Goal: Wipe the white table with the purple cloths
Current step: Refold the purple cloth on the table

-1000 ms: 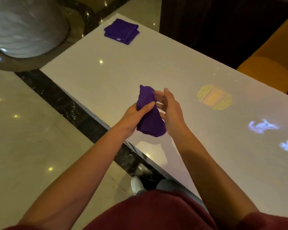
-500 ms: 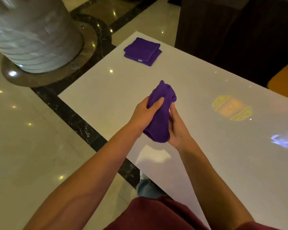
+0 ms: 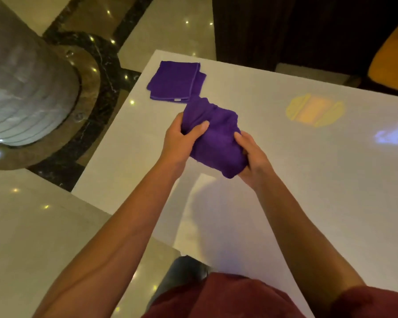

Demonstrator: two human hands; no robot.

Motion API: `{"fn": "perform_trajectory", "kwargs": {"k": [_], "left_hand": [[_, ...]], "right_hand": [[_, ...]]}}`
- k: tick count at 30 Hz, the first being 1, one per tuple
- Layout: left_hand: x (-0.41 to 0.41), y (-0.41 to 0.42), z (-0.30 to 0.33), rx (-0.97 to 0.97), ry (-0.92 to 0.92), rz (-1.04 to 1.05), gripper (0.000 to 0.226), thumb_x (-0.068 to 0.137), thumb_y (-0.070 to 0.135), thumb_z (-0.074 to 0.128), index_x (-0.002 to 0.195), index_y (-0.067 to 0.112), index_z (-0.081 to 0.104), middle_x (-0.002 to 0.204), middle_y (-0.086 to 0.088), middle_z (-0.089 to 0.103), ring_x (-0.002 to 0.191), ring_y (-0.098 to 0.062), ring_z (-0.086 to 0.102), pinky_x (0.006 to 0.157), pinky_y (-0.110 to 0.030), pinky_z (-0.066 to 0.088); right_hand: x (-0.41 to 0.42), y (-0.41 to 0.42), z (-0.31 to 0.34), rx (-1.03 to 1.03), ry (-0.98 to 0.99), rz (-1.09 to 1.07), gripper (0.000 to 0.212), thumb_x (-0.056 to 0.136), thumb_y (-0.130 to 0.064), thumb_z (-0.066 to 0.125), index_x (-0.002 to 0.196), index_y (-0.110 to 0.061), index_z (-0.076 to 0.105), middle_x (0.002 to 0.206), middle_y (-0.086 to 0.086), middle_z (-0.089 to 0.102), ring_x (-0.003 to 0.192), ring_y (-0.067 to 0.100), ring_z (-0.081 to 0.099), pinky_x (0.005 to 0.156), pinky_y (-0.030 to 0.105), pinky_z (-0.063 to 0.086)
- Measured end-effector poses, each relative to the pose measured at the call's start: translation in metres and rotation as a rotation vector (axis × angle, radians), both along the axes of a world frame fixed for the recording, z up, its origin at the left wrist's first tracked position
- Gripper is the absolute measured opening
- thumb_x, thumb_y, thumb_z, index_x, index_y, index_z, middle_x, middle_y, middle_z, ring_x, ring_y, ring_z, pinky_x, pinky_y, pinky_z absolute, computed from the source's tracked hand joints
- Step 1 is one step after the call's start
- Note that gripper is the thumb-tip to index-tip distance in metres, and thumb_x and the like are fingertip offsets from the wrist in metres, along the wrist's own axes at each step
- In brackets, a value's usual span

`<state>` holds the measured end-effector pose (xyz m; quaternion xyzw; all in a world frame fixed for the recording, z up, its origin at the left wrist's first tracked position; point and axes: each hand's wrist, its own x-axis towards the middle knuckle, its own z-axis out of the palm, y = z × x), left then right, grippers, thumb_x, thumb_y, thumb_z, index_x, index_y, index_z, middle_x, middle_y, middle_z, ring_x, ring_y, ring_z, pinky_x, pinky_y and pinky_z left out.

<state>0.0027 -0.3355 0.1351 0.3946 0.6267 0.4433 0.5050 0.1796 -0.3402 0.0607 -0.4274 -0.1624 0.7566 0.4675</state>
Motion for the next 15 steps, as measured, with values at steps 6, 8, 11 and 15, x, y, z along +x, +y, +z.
{"fn": "perform_trajectory", "kwargs": {"k": [6,8,11,15], "left_hand": [[-0.025,0.051,-0.012,-0.1,-0.058,-0.029,0.065,0.083,0.02,0.085,0.139,0.019,0.053,0.133,0.0,0.065,0.118,-0.021,0.066,0.102,-0.043,0.057],[-0.031,0.066,-0.019,-0.089,-0.001,-0.033,0.076,0.082,0.024,0.086,0.145,0.019,0.045,0.136,0.004,0.058,0.122,-0.019,0.061,0.096,-0.033,0.058],[-0.037,0.087,-0.026,-0.052,0.077,-0.065,0.084,0.083,0.028,0.085,0.15,0.022,0.036,0.132,0.008,0.05,0.122,-0.017,0.057,0.085,-0.021,0.054],[-0.05,0.116,-0.028,0.022,0.079,-0.125,0.083,0.09,0.027,0.079,0.154,0.041,0.028,0.152,0.008,0.04,0.126,-0.012,0.048,0.087,-0.023,0.055]], "right_hand": [[-0.004,0.02,0.02,0.13,-0.416,-0.058,0.042,0.107,-0.016,0.06,0.127,-0.052,0.068,0.135,-0.013,0.071,0.12,0.012,0.071,0.098,0.033,0.061],[-0.011,0.026,0.024,0.175,-0.538,-0.093,0.042,0.108,-0.01,0.052,0.123,-0.04,0.077,0.131,-0.018,0.073,0.12,0.003,0.068,0.103,0.028,0.056],[-0.027,0.035,0.038,0.184,-0.722,-0.159,0.036,0.108,-0.017,0.053,0.134,-0.033,0.072,0.127,-0.021,0.07,0.116,-0.002,0.064,0.098,0.02,0.054],[-0.056,0.047,0.048,0.267,-1.029,-0.183,0.044,0.106,-0.03,0.063,0.15,-0.029,0.057,0.144,-0.01,0.06,0.12,0.006,0.057,0.095,0.016,0.051]]}}
